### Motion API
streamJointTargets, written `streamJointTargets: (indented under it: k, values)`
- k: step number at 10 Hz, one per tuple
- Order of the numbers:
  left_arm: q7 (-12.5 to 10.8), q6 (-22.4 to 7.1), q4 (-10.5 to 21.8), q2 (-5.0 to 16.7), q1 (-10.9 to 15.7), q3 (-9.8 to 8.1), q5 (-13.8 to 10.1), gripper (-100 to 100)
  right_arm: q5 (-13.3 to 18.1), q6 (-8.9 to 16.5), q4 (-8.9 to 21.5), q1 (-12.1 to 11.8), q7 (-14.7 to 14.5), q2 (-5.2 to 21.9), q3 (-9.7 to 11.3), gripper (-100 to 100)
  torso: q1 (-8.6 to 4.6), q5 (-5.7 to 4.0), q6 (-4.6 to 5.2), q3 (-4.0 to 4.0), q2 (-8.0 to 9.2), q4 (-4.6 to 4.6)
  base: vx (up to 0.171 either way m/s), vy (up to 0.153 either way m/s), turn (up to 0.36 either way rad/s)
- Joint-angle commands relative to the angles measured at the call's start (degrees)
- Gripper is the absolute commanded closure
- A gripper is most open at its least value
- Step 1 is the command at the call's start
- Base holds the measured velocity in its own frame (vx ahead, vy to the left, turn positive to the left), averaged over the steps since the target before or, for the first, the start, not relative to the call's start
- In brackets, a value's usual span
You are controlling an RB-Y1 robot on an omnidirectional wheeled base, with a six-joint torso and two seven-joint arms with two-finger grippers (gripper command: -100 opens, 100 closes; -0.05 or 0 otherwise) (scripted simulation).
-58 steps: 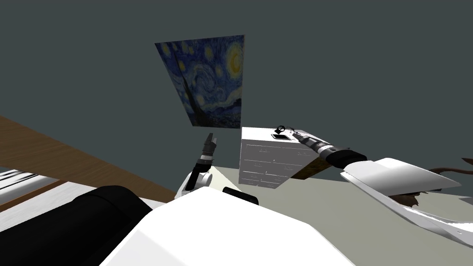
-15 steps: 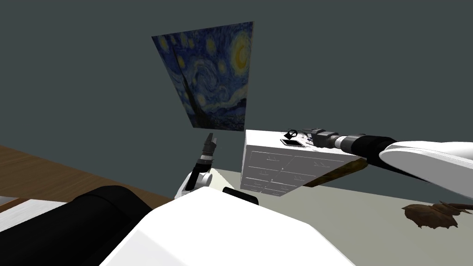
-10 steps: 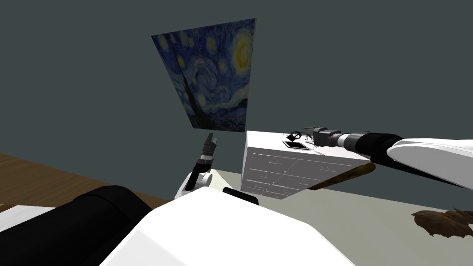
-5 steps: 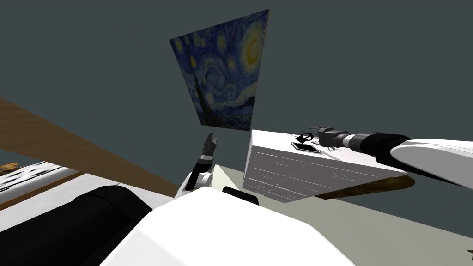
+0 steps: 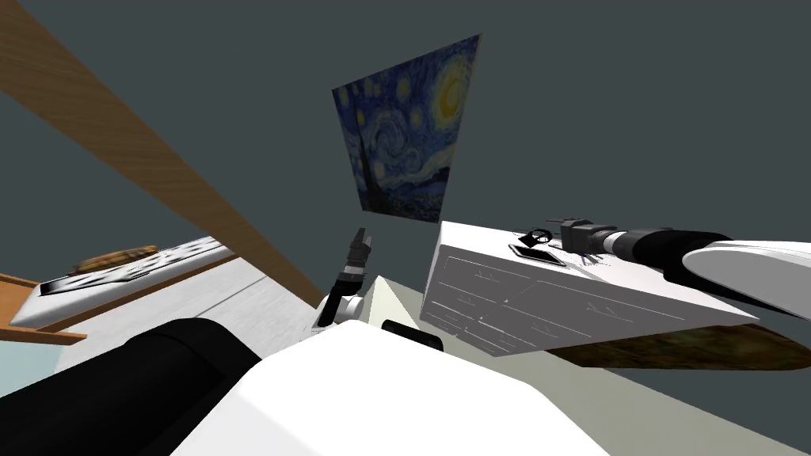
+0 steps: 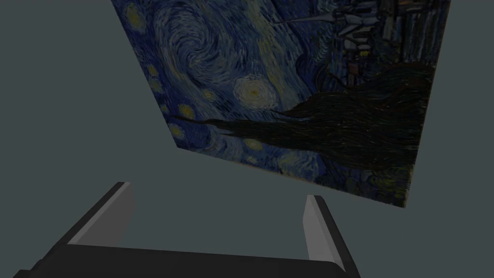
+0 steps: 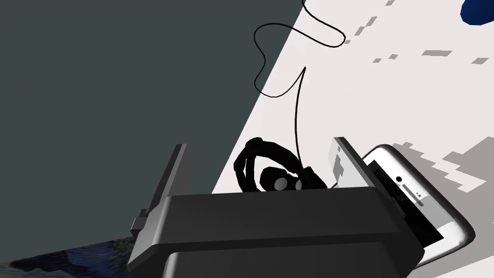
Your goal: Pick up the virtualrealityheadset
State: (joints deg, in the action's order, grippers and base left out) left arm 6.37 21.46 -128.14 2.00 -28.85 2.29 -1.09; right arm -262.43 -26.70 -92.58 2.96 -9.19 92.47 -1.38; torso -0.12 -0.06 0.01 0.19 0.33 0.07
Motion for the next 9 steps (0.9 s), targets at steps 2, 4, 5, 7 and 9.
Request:
streamJointTargets:
  k: [2,4,5,7,9]
  values:
    - [0.0,0.0,0.0,0.0,0.0,-0.01,0.0,0,0.8,-0.3,2.3,-2.2,0.5,-0.1,-2.0,-100,0.02,0.00,0.08,-0.02,-0.06,0.00,-0.070,0.000,0.170]
    - [0.0,0.0,0.0,0.0,0.0,0.00,0.0,0,2.7,-0.9,6.2,-1.8,1.5,-0.8,-2.0,-100,0.01,0.01,-0.02,0.00,0.01,0.00,-0.137,-0.006,0.417]
    - [0.0,0.0,0.0,0.0,0.0,0.00,0.0,0,3.6,-1.3,8.1,-1.6,2.0,-1.2,-1.9,-100,0.03,0.01,0.01,0.08,0.14,0.03,-0.166,-0.019,0.330]
    - [0.0,0.0,0.0,0.0,0.0,-0.01,0.0,0,2.7,-1.1,7.4,-1.5,1.0,-1.1,-1.8,100,-0.07,-0.01,0.12,0.04,0.02,0.04,-0.042,-0.009,0.019]
    - [0.0,0.0,0.0,0.0,0.0,-0.01,0.0,0,2.7,-1.1,7.4,-1.6,1.0,-1.2,-1.7,100,0.06,0.08,0.07,-0.10,-0.25,0.01,-0.003,-0.001,0.001]
